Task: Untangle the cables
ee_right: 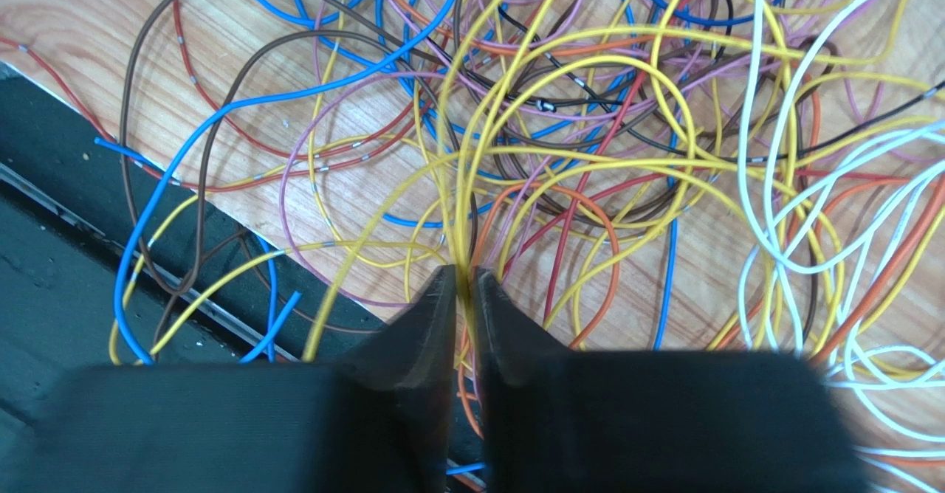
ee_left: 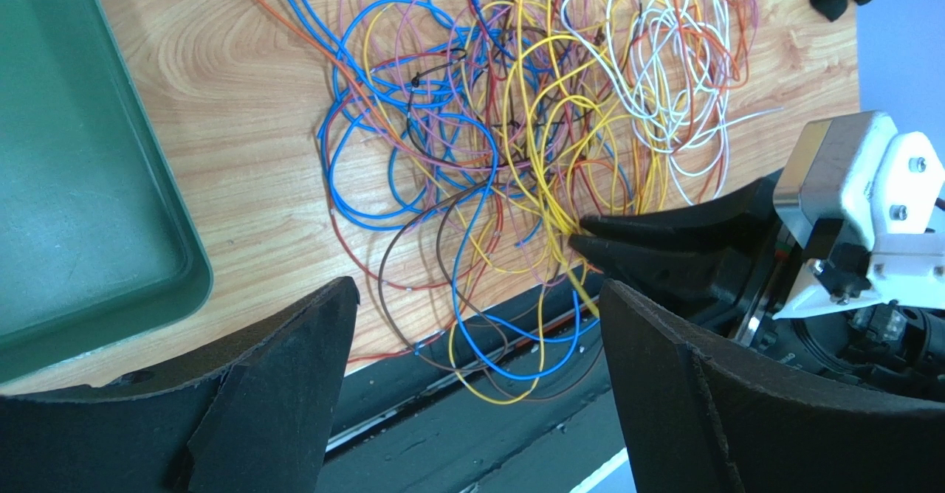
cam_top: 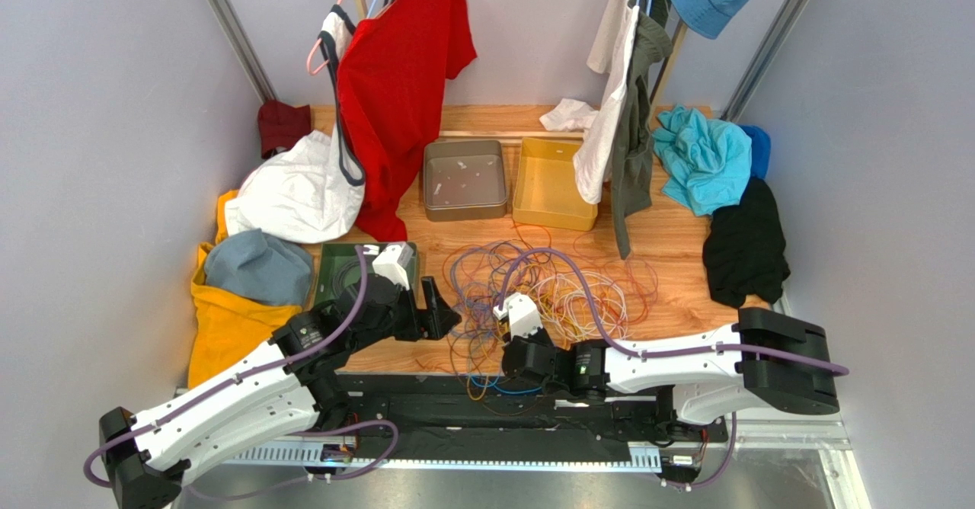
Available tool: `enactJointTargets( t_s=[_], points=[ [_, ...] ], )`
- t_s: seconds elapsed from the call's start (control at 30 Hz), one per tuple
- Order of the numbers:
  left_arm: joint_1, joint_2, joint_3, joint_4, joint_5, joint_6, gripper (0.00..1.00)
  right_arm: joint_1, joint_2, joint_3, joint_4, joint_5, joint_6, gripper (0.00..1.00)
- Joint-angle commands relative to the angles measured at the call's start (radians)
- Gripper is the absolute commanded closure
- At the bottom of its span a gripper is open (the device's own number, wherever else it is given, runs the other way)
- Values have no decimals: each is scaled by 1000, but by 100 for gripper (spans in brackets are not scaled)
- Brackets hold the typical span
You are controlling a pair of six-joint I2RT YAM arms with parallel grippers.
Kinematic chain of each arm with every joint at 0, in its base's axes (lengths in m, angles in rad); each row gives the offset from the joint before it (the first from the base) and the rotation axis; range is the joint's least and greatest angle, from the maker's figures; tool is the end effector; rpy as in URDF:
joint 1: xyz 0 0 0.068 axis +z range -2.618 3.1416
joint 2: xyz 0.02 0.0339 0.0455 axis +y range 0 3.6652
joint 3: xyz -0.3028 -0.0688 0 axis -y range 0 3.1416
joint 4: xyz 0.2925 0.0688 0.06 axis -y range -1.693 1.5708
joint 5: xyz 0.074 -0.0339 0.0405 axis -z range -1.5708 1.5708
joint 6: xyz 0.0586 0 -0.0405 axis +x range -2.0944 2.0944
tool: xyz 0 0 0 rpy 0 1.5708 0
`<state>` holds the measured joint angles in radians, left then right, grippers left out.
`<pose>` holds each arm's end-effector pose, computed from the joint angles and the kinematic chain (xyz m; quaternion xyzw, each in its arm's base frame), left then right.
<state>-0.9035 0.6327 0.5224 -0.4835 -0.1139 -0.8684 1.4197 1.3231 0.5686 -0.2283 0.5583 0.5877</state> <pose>0.1183 -0.1394 0.2460 -0.0112 0.8819 -0.3311 0.3353 0.0711 0.2609 0.1475 -0.2988 0.8738 0.0933 0.3721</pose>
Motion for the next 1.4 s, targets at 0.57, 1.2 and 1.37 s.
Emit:
enactJointTargets(
  t_s=[0.57,1.2,1.37],
  points=[
    [-5,-39,229,170,83,256,14,82,-476,783,-437,134,-273,100],
    [-107,44,-48,983,292,339,1,82,-536,769,-330,-30,-175,100],
    [-135,87,-140,1155,244,351,1,84,-535,838,-329,-84,-152,100]
  ],
)
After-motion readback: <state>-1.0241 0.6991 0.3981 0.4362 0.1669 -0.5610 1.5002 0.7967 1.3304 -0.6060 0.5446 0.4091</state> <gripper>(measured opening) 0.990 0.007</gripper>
